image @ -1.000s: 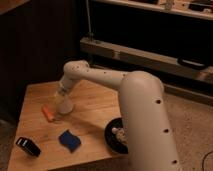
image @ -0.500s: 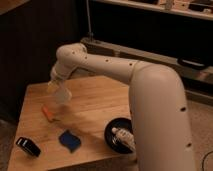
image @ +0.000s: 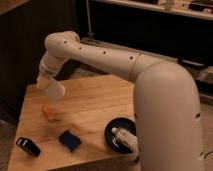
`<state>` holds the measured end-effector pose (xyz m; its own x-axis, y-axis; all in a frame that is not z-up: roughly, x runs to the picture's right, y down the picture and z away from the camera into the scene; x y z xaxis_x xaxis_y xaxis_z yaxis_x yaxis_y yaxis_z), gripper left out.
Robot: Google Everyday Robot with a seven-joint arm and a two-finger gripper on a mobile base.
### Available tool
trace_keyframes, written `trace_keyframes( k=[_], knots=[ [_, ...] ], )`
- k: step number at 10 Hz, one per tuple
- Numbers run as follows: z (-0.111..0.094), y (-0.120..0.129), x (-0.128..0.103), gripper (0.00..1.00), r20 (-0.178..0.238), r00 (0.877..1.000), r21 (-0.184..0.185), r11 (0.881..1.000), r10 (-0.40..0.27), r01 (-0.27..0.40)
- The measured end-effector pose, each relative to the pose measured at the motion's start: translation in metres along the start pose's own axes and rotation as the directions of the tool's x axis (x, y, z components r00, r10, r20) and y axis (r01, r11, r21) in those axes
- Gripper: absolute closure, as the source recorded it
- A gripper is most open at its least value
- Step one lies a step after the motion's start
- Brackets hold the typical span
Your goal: Place the ceramic cup over the eraser
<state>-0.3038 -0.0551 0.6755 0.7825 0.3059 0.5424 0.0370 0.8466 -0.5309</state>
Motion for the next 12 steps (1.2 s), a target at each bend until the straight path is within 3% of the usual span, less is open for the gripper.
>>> trace_keyframes(
  k=[7,10,12],
  knots=[
    [0.002,0.002,-0.003,1.0,0.004,1.0,-0.004,1.0,-0.006,0.006],
    [0.004,0.016,-0.018,1.0,0.051,0.997,-0.022,0.998,-0.065,0.066],
    [0.012,0.054,-0.042,1.0,0.121,0.986,-0.052,0.991,-0.117,0.124]
  ],
)
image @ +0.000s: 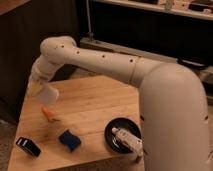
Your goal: Place the ceramic cup over the eraser
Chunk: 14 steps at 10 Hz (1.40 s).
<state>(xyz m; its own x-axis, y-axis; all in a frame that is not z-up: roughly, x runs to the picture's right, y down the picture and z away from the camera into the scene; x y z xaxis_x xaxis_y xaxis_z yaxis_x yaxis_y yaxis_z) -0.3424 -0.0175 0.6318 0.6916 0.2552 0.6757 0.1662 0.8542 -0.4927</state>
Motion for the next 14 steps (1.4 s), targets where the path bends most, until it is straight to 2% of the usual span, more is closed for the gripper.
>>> trace_keyframes(
  k=[4,6,8,9,11,12,14],
  knots=[
    [0.03,0.072,-0.059,1.0,0.128,0.989,-0.083,0.993,-0.075,0.086],
    [0.042,0.11,-0.096,1.0,0.21,0.971,-0.132,0.98,-0.116,0.146],
    [0.049,0.144,-0.132,1.0,0.314,0.941,-0.186,0.963,-0.131,0.196],
    [0.051,0.161,-0.147,1.0,0.376,0.919,-0.221,0.951,-0.124,0.218],
    [0.05,0.19,-0.163,1.0,0.454,0.887,-0.292,0.926,-0.088,0.241],
    [0.045,0.199,-0.164,1.0,0.455,0.886,-0.304,0.92,-0.087,0.246],
    [0.037,0.205,-0.161,1.0,0.398,0.912,-0.301,0.924,-0.104,0.237]
  ],
)
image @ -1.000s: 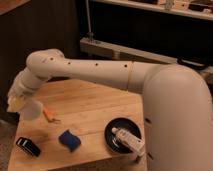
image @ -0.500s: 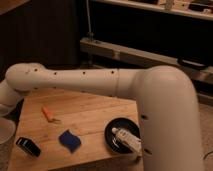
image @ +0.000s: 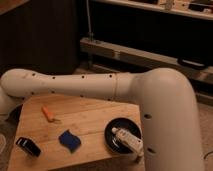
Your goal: Place the ceramic cup over the eraser
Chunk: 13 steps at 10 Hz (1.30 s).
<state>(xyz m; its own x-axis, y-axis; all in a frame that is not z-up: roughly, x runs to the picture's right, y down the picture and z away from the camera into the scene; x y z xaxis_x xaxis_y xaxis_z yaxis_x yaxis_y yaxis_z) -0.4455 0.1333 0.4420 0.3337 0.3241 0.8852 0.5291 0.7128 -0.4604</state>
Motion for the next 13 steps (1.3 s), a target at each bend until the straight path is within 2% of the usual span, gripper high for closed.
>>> trace_keyframes(
  k=[2,3,5,8,13],
  knots=[
    [-0.01,0.005,-0.002,1.0,-0.086,0.996,0.043,0.999,-0.003,0.007],
    [-0.02,0.007,0.001,1.0,-0.107,0.994,0.078,0.997,-0.003,0.012],
    [-0.036,0.009,0.008,1.0,-0.122,0.992,0.137,0.99,-0.008,0.025],
    [-0.058,0.012,0.03,1.0,-0.112,0.994,0.215,0.976,-0.005,0.03],
    [-0.068,0.011,0.056,1.0,-0.071,0.997,0.253,0.967,0.002,0.016]
  ],
)
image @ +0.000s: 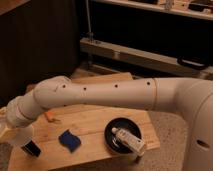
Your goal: Place the ceramic cup over the eraser
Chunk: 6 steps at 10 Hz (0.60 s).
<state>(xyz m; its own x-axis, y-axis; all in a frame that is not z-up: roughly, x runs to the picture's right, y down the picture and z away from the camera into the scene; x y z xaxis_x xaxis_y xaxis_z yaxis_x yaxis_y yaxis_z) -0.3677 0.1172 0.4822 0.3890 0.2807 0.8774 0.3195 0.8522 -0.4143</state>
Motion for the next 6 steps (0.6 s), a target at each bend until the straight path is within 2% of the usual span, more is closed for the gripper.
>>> trace_keyframes(
  k=[2,4,6],
  knots=[
    [-0.002,-0.001,0.01,1.0,0.021,1.0,0.012,1.0,0.002,-0.002],
    [-0.006,-0.003,0.02,1.0,0.066,0.998,0.031,1.0,0.002,-0.004],
    [-0.005,-0.003,0.026,1.0,0.105,0.994,0.033,0.999,0.009,-0.012]
  ],
)
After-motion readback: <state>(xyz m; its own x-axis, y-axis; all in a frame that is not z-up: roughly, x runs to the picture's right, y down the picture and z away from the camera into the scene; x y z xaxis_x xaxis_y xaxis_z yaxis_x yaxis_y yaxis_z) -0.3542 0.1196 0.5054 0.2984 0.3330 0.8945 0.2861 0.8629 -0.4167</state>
